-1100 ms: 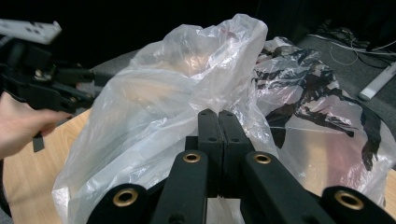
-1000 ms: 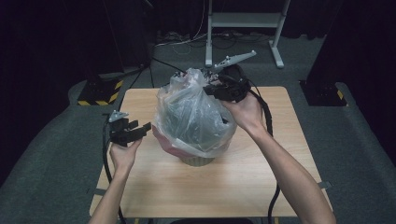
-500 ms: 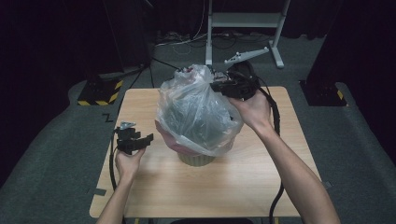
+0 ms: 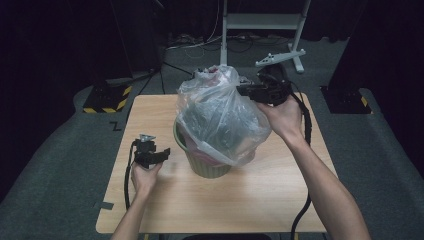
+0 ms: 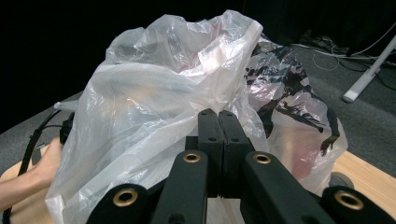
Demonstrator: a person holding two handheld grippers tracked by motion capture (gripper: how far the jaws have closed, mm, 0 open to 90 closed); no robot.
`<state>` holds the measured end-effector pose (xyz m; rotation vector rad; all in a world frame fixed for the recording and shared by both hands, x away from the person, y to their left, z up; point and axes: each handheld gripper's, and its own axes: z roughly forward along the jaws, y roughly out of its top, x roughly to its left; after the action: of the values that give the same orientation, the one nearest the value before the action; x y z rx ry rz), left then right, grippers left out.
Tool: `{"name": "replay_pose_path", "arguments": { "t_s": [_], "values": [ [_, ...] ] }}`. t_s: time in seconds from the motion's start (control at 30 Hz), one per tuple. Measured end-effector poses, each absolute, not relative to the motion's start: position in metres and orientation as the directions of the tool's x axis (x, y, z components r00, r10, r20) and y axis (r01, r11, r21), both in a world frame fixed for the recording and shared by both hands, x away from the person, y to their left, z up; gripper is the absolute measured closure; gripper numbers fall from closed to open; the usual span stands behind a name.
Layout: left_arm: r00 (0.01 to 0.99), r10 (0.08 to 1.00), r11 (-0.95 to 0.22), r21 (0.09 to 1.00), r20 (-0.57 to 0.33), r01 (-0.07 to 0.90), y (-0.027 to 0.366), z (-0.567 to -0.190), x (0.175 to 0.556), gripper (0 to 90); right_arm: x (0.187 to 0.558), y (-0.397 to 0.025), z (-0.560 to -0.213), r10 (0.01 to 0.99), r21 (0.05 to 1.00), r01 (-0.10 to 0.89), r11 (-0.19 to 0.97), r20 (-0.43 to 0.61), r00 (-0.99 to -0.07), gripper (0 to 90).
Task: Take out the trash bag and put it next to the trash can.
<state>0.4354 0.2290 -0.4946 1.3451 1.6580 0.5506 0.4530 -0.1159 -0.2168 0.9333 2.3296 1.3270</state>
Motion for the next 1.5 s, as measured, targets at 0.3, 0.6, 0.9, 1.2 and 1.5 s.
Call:
{"name": "replay_pose_path", "arguments": {
  "t_s": [0.3, 0.6, 0.9, 1.2, 1.5],
  "values": [
    [0.001, 0.939, 0.288, 0.786, -0.344, 0.548, 0.227, -0.500, 0.438, 36.9, 0.451, -0.133, -0.213, 0.683, 0.857, 0.386, 0.340, 0.057, -0.728, 89.4],
    [-0.039, 0.930, 0.328, 0.778, -0.365, 0.536, 0.230, -0.512, 0.437, 37.3, 0.450, -0.150, -0.212, 0.708, 0.862, 0.391, 0.322, 0.055, -0.705, 89.4],
    [-0.062, 0.931, 0.338, 0.782, -0.360, 0.523, 0.232, -0.516, 0.439, 37.1, 0.449, -0.169, -0.210, 0.737, 0.867, 0.394, 0.304, 0.049, -0.675, 89.4],
    [-0.078, 0.932, 0.342, 0.788, -0.354, 0.511, 0.230, -0.521, 0.443, 37.1, 0.446, -0.188, -0.208, 0.767, 0.875, 0.393, 0.283, 0.039, -0.641, 89.4],
    [-0.074, 0.938, 0.328, 0.797, -0.339, 0.506, 0.232, -0.527, 0.440, 37.5, 0.448, -0.207, -0.214, 0.796, 0.875, 0.414, 0.251, 0.057, -0.602, 89.4]
  ]
}}
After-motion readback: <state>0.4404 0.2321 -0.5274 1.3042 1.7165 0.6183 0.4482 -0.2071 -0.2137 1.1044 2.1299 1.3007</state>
